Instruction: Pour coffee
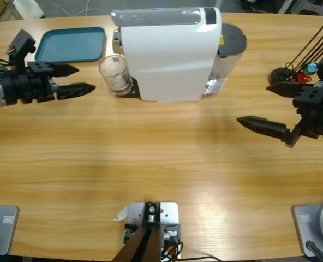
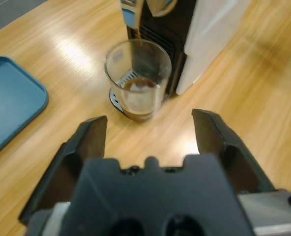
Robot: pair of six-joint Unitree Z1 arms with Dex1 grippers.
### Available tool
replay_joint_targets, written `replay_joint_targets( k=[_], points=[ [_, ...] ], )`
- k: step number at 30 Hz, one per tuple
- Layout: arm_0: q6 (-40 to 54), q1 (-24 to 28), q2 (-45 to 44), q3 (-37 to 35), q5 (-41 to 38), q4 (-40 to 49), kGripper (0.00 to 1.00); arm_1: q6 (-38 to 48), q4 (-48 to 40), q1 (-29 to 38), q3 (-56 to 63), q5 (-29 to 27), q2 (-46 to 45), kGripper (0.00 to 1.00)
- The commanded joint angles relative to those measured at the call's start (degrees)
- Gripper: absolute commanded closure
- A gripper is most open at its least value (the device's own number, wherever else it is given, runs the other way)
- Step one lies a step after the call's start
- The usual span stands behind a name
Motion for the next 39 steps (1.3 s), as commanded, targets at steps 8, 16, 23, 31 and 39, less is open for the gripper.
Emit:
replay_joint_targets(
  k=[8,16,23,31,39],
  points=[
    [-0.7,3.7,13.1,0.2,-11.7,-9.3,0.271,0.8,-0.5,0.6,1.5,-1.3,0.0,0.0],
    [0.0,4.4,15.2,-0.7,-9.8,-9.9,0.271,1.0,-0.5,0.6,1.5,-1.3,0.2,0.0],
    [1.0,4.1,16.4,-3.4,-8.8,-9.9,0.256,1.0,-0.5,0.6,1.4,-1.4,0.7,0.0],
    [1.7,4.1,19.5,-4.9,-10.6,-10.2,0.053,1.1,-0.5,0.6,1.4,-1.6,1.0,0.0],
    [1.6,4.1,21.6,-6.3,-12.2,-10.2,0.046,1.2,-0.5,0.6,1.2,-1.6,1.7,0.0]
  ],
)
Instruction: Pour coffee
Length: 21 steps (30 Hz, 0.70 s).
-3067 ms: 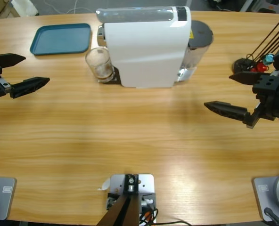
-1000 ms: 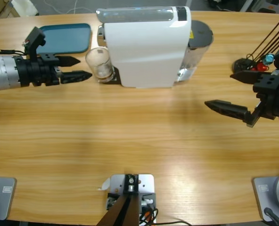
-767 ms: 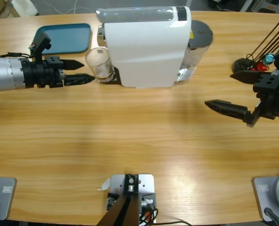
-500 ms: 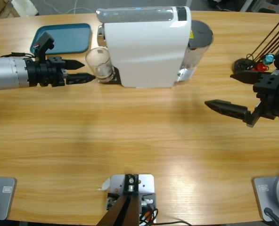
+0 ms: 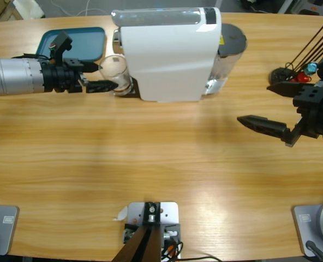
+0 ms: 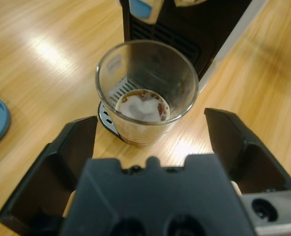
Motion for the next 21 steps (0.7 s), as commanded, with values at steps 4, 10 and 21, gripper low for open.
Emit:
replay_joint_targets(
  k=[4,10,21],
  points=[
    [0.4,0.3,5.8,-3.7,-3.3,-0.7,0.046,1.0,-0.5,0.5,1.2,-1.1,1.6,0.0],
    [0.1,0.2,8.5,-5.8,-4.5,-0.6,0.046,1.1,-0.5,0.5,1.3,-1.4,1.6,0.0],
    [-0.6,0.2,10.1,-6.7,-5.0,-0.5,0.295,1.1,-0.5,0.5,1.0,-1.6,2.4,0.0]
  ],
)
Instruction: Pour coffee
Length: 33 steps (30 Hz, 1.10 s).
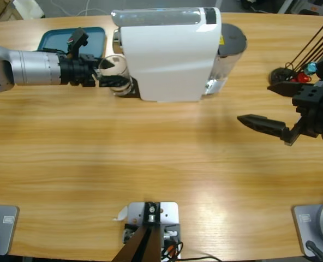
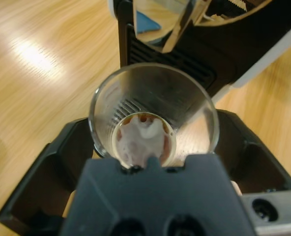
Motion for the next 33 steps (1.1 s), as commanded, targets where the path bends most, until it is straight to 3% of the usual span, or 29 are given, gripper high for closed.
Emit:
replay_joint_targets(
  k=[1,6,19,33],
  points=[
    [-0.6,0.2,3.4,-0.4,-1.1,-0.6,0.369,0.8,-0.5,0.5,1.0,-0.9,2.0,0.0],
    [-0.6,0.7,3.4,-0.4,-1.7,-0.6,0.566,0.8,-0.5,0.5,1.0,-0.9,2.2,0.0],
    [-0.6,1.8,-0.6,1.7,-1.1,-0.4,0.566,0.8,-0.5,0.5,0.9,-0.9,2.6,0.0],
    [0.4,9.0,-10.8,3.4,20.1,1.0,0.561,0.8,-0.5,0.5,0.8,-0.9,2.7,0.0]
  ],
)
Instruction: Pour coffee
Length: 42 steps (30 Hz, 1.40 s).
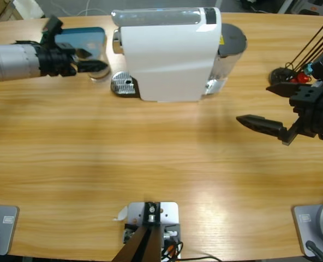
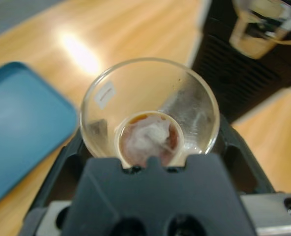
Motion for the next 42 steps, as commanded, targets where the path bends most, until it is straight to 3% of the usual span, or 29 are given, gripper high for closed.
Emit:
replay_joint_targets(
  k=[1,6,14,23,37,40,42],
  points=[
    [0.3,5.7,-3.7,-0.1,10.0,0.8,0.561,0.8,-0.5,0.5,0.8,-0.5,1.7,0.0],
    [-2.4,11.8,0.4,-4.1,9.4,0.7,0.561,1.0,-0.5,0.5,0.8,-0.6,1.6,0.0],
    [-5.0,16.3,8.2,-11.3,8.4,0.9,0.561,1.3,-0.5,0.5,0.9,-0.6,1.5,0.0],
    [-7.8,17.7,14.7,-14.2,6.9,1.6,0.553,1.5,-0.6,0.5,0.7,-0.8,2.3,0.0],
    [-7.4,17.3,16.1,-22.1,8.3,17.6,0.537,1.7,-0.6,0.5,0.7,-1.1,2.2,0.0],
    [-7.4,17.3,16.1,-22.3,8.4,18.6,0.378,1.7,-0.6,0.5,0.7,-1.3,2.2,0.0],
    [-7.4,17.3,16.2,-22.7,8.4,19.6,0.179,1.7,-0.6,0.5,0.7,-1.4,2.1,0.0]
  ],
)
